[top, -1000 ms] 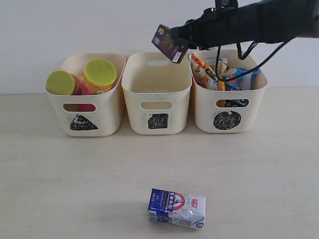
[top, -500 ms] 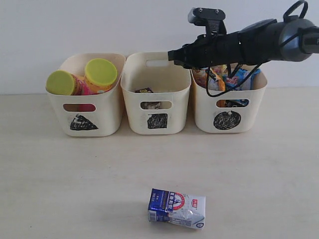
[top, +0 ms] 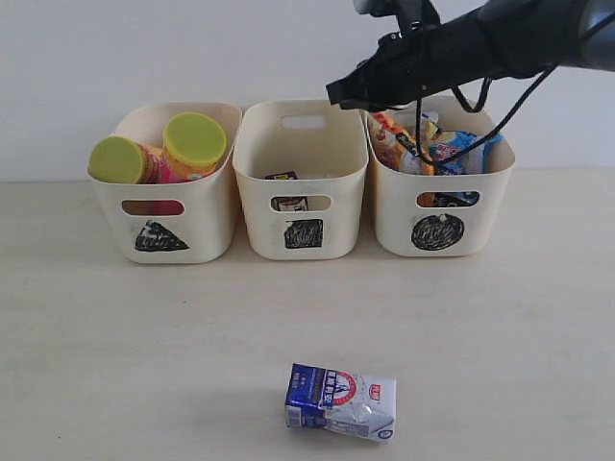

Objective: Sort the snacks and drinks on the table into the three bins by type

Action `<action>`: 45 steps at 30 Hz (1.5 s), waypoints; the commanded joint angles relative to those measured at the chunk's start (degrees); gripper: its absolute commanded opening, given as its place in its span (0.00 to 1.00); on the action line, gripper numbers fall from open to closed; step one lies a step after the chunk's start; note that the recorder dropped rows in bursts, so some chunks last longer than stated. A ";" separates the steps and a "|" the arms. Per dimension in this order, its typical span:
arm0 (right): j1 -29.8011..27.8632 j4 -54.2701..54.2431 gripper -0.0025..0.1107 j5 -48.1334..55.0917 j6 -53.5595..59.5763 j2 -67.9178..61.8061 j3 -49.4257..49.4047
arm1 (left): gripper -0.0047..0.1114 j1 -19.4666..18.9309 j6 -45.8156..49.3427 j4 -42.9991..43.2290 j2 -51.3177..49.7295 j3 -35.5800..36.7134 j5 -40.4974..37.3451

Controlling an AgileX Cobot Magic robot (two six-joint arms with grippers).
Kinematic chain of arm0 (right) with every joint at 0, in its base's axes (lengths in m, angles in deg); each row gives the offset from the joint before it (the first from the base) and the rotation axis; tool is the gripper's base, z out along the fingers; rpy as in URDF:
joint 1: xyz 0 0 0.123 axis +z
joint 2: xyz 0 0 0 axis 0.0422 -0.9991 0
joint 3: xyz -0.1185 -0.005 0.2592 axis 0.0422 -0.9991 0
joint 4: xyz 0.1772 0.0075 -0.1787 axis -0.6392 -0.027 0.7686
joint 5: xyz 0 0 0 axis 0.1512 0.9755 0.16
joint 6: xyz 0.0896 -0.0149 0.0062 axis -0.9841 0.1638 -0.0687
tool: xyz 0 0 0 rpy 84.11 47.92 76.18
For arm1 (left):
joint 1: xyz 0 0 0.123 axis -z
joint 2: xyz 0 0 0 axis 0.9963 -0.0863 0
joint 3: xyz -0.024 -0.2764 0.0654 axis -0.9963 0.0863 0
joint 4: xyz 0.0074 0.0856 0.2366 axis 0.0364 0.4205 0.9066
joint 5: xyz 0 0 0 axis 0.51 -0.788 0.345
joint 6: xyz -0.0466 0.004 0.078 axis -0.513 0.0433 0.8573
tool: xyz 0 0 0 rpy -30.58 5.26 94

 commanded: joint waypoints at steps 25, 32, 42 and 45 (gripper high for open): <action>-12.65 30.70 0.02 -30.96 -46.81 46.57 -47.84 | 0.07 0.13 0.29 0.18 0.12 0.21 0.03; -12.65 30.70 0.02 -30.08 -46.51 73.64 -69.88 | 0.07 0.13 0.29 0.18 0.12 0.21 0.03; -12.65 30.70 0.02 -17.26 -46.51 104.59 -79.99 | 0.07 0.13 0.29 0.18 0.12 0.21 0.03; -12.65 30.70 0.02 -13.86 -46.62 107.99 -79.99 | 0.07 0.13 0.29 0.18 0.12 0.21 0.03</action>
